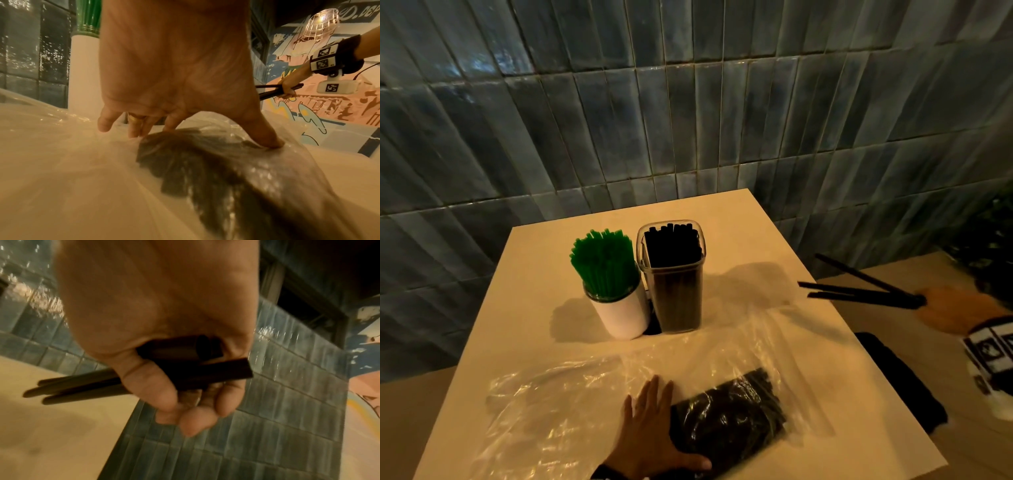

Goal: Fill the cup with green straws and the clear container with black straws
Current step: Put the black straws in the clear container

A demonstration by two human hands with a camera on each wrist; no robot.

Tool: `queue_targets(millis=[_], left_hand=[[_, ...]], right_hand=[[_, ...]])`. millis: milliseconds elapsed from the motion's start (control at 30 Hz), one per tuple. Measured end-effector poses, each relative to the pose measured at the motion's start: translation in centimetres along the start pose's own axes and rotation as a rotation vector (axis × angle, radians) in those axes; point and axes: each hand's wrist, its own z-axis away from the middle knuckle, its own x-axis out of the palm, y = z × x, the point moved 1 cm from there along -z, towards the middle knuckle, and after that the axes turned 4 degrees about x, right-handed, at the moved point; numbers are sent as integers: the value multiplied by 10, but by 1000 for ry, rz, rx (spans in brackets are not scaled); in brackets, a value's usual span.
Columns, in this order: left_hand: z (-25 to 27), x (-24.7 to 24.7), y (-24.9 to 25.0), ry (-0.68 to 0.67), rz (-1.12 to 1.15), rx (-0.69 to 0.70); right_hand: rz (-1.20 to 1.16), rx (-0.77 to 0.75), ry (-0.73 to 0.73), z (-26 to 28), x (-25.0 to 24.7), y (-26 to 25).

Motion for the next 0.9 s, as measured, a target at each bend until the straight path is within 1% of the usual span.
queue_targets(millis=[33,67,167,233,267,300,333,367,433,467,500,567,667,733,767,833,900], left_hand=[[1,-3,5,61,21,14],[4,-9,12,183,41,58],[16,-37,39,744,64,319],[24,-56,61,1069,25,527],[27,-64,70,1163,-25,604],[28,-72,79,1201,-83,654],[28,-78,85,1198,-146,674],[25,-81,88,1169,-208,665],[21,-84,87,1064,-275,604],[19,-85,84,1011,-264,582],[18,-85,80,988,-210,576],[17,-83,69,954,-27,566],[14,-75,54,885,171,488],[13,-72,53,883,319,462],[13,-72,55,878,399,462],[17,-75,64,834,578,475],[25,-81,79,756,791,448]], right_hand=[[-21,16,22,8,-10,-5],[-24,20,35,19,-22,-15],[41,-38,60,55,-46,-57],[90,-149,119,81,-52,-90],[112,-224,157,94,-55,-105],[122,-289,174,108,-58,-118],[122,-351,169,121,-60,-131],[122,-418,153,132,-62,-143],[117,-542,125,147,-67,-162],[96,-584,115,151,-69,-168],[60,-616,112,153,-72,-173],[-49,-687,111,152,-79,-178],[-322,-827,45,146,-88,-179],[-592,-872,18,145,-95,-181],[-796,-868,18,145,-98,-186],[-1327,-847,52,149,-100,-199],[-1828,-792,96,149,-97,-215]])
